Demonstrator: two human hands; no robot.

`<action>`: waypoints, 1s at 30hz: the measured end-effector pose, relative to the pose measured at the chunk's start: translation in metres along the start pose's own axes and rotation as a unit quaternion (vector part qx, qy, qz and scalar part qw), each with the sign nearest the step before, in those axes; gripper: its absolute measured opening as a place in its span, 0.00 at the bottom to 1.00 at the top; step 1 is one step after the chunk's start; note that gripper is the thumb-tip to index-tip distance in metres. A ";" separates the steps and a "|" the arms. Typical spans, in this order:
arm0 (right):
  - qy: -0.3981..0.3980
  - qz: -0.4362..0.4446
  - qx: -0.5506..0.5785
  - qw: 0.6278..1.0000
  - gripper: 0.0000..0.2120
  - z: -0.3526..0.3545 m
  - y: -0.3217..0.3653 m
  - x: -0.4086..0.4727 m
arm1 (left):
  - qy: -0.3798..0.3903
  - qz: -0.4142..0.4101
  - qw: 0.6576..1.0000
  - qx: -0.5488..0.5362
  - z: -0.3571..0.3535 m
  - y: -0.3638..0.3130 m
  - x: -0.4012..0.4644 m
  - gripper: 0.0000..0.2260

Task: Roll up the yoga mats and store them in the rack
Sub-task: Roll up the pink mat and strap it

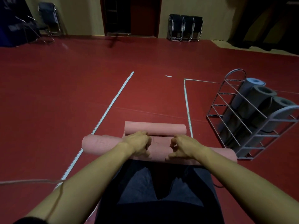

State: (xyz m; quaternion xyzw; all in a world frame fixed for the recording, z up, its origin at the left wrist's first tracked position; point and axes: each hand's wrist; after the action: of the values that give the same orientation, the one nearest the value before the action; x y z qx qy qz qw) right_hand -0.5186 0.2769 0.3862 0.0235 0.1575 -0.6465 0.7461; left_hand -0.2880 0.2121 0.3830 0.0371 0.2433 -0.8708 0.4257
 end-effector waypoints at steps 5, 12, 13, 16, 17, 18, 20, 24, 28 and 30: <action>-0.026 -0.012 -0.035 0.999 0.28 -0.005 0.000 0.004 | -0.029 -0.011 0.998 0.053 -0.005 0.001 -0.003 0.17; -0.017 -0.035 0.011 0.999 0.27 -0.015 -0.006 0.012 | -0.058 0.002 0.998 -0.002 -0.022 0.004 -0.008 0.22; -0.012 -0.034 0.004 0.999 0.25 -0.017 -0.005 0.012 | -0.062 0.000 0.998 0.003 -0.023 0.003 -0.008 0.25; -0.006 -0.038 0.006 0.999 0.25 -0.026 -0.003 0.014 | -0.081 -0.021 0.996 0.030 -0.022 0.004 -0.004 0.31; -0.003 -0.045 0.017 0.999 0.26 -0.028 -0.003 0.014 | -0.091 -0.027 0.995 0.042 -0.022 0.005 -0.002 0.31; 0.001 -0.055 0.027 0.998 0.29 -0.029 -0.003 0.015 | -0.099 -0.029 0.993 0.052 -0.021 0.007 -0.001 0.32; 0.007 -0.063 0.031 0.998 0.35 -0.029 -0.003 0.016 | -0.106 -0.025 0.992 0.070 -0.023 0.008 0.001 0.33; -0.003 -0.058 0.038 0.998 0.40 -0.031 -0.003 0.021 | -0.105 -0.012 0.988 0.114 -0.028 0.001 0.004 0.31; -0.008 -0.044 0.050 0.998 0.35 -0.028 -0.005 0.024 | -0.093 -0.006 0.989 0.116 -0.017 -0.002 0.010 0.28; -0.033 -0.047 0.038 0.998 0.34 -0.028 -0.005 0.024 | -0.088 0.008 0.991 0.103 -0.011 -0.002 0.011 0.26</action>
State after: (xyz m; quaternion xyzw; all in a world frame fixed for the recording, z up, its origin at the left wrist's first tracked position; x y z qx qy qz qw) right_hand -0.5268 0.2595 0.3545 0.0231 0.1087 -0.6867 0.7184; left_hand -0.2979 0.2103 0.3712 0.0056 0.1132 -0.8876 0.4465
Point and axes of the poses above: each hand's wrist, its own x-axis towards the middle knuckle, its own z-axis out of the back of the hand, y = z × x, and after that the axes turned 13 degrees about -x, right-handed
